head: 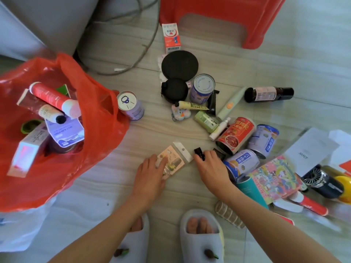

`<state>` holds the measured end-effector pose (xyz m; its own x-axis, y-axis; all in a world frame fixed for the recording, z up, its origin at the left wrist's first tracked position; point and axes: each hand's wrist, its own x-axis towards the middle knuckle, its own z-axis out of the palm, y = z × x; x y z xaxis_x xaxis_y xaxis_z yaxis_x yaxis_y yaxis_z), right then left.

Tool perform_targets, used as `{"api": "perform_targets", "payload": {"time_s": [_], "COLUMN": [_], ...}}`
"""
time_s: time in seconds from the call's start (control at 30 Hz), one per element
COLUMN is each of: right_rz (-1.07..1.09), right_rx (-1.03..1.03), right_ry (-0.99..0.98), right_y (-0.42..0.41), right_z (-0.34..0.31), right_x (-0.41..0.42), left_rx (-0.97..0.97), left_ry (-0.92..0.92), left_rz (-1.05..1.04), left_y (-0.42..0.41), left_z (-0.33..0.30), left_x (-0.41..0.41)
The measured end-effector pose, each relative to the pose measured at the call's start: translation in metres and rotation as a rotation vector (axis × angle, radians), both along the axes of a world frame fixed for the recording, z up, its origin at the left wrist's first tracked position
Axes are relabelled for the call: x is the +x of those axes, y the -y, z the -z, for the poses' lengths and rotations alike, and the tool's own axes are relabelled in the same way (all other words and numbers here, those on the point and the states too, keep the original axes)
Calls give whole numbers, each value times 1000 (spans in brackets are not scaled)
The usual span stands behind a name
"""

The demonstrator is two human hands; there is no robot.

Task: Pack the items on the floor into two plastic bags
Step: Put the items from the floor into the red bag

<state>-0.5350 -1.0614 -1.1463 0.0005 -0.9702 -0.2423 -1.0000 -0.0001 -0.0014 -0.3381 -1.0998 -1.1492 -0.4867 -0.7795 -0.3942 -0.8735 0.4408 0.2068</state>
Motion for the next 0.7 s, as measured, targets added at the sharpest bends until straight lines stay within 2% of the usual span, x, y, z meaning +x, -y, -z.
{"api": "perform_targets", "payload": {"time_s": [0.2,0.33,0.47,0.6,0.7], "right_rz": [223,312,473,360,266], "right_rx": [49,-63,-133,-177,-118], "right_ry": [282,519,671,726,736], "right_y": [2,1,9,32,67], "right_z": [-11,-42,-87,-139,-181], "right_x": [1,6,14,25,39], "left_rx": [103,101,90,119,34], "left_ry": [-3,-127,-332,-545,-674], "left_rz": [-106,-176,-212,-269,-321], "left_y": [1,-3,-15,-14,-6], "left_z": [-7,-29,-74,-132,-175], "left_x": [10,16,18,27,51]}}
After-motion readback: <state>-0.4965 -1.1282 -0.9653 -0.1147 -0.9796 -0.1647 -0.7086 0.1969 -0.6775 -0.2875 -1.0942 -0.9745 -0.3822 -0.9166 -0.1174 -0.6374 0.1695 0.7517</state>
